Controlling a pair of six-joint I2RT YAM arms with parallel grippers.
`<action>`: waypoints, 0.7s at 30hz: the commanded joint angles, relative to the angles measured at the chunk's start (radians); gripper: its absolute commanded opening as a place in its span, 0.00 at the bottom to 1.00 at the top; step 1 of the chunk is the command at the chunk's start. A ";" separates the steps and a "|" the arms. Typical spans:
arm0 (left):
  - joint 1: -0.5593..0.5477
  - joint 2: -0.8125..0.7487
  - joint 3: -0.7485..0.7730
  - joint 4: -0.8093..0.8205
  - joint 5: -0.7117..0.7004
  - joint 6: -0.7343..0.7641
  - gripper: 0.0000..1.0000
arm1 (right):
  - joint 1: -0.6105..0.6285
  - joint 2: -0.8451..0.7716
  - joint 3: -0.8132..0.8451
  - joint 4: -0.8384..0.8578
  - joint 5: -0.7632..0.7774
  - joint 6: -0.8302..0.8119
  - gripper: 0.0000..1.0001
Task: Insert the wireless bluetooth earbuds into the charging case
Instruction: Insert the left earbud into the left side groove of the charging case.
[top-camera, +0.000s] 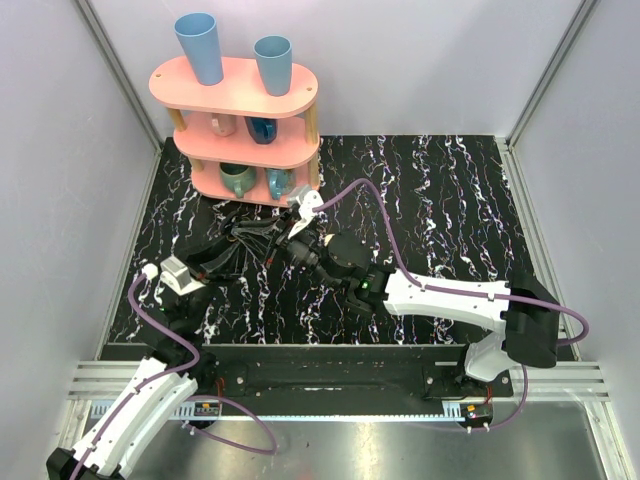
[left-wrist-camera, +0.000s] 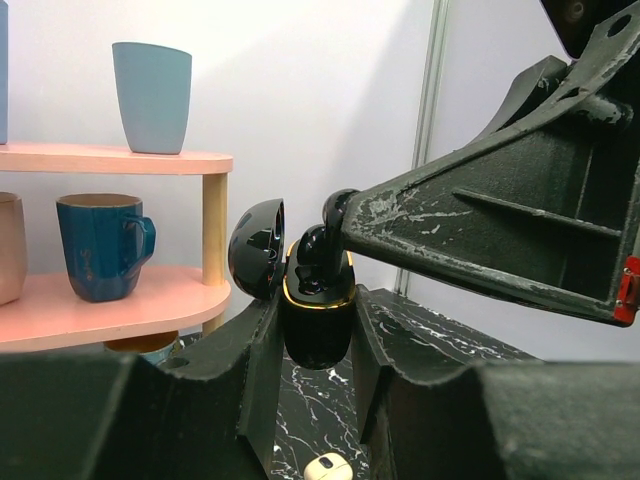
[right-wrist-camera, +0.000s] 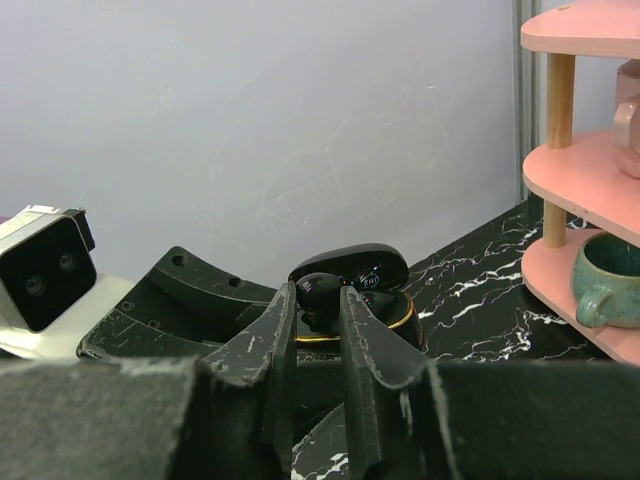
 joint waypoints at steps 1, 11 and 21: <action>0.002 -0.015 0.016 0.117 -0.029 0.002 0.00 | 0.005 -0.022 -0.002 -0.049 0.034 -0.023 0.20; 0.002 -0.003 0.010 0.107 0.004 -0.003 0.00 | 0.005 0.021 0.084 -0.049 0.003 -0.032 0.19; 0.002 -0.003 0.005 0.111 0.004 -0.002 0.00 | 0.007 0.033 0.096 -0.037 -0.035 0.029 0.19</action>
